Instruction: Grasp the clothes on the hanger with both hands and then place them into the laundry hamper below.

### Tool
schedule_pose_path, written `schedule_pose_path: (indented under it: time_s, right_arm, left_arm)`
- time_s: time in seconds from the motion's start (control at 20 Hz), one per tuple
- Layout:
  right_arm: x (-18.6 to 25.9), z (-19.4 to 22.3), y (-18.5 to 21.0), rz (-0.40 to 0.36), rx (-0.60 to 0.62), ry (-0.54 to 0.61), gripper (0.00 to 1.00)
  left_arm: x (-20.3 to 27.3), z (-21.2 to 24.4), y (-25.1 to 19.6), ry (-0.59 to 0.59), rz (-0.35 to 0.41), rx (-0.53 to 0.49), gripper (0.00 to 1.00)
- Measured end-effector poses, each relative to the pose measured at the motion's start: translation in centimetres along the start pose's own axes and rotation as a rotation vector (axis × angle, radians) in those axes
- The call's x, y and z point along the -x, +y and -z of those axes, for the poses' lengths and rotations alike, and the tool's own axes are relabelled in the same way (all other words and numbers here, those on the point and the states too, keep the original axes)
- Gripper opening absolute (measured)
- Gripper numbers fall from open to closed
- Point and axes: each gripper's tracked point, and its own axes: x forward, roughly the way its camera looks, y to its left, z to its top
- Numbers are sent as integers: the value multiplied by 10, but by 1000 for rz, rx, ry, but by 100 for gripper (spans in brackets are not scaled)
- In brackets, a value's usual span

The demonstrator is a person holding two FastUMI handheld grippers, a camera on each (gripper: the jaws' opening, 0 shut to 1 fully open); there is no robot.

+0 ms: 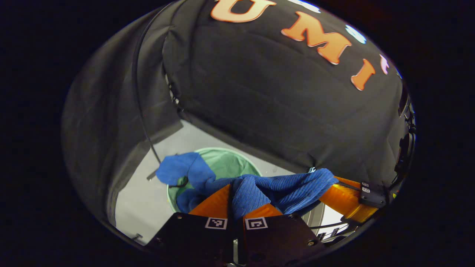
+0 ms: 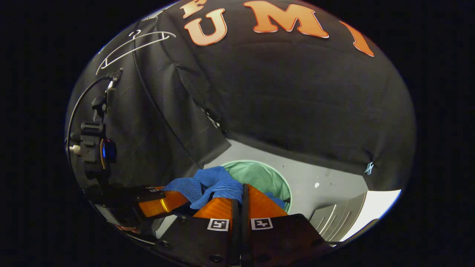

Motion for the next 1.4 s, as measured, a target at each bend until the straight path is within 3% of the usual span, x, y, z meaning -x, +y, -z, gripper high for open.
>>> schedule_pose_path:
  time_s: [0.25, 0.3, 0.35, 0.4, 0.6, 0.65, 0.7, 1.1, 1.4]
  right_arm:
    - [-11, 35, -2, 18, 53, 127, 10]
    - [-15, 43, 0, 16, 60, 153, 13]
    - [-12, 46, 2, -3, 59, 170, 7]
    - [-14, 47, 6, -21, 51, 175, 26]
    - [-11, 44, 8, -18, 56, 167, 100]
    - [-14, 44, 8, -18, 55, 159, 99]
    - [-16, 44, 8, -18, 54, 148, 99]
    - [39, -4, 5, -75, 59, -33, 98]
    - [116, -78, 15, -131, 150, -285, 98]
  left_arm:
    - [1, 30, 18, 87, -48, 16, 10]
    - [-2, 36, 20, 93, -50, 20, 7]
    - [1, 37, 21, 96, -54, 23, 28]
    - [-1, 39, 25, 93, -64, 24, 25]
    - [8, 38, 36, 84, -128, -27, 81]
    - [7, 31, 37, 68, -143, -54, 95]
    - [7, 26, 36, 50, -148, -77, 96]
    - [66, -26, 13, -227, -201, -52, 96]
    - [177, -95, 2, -538, -304, 17, 95]
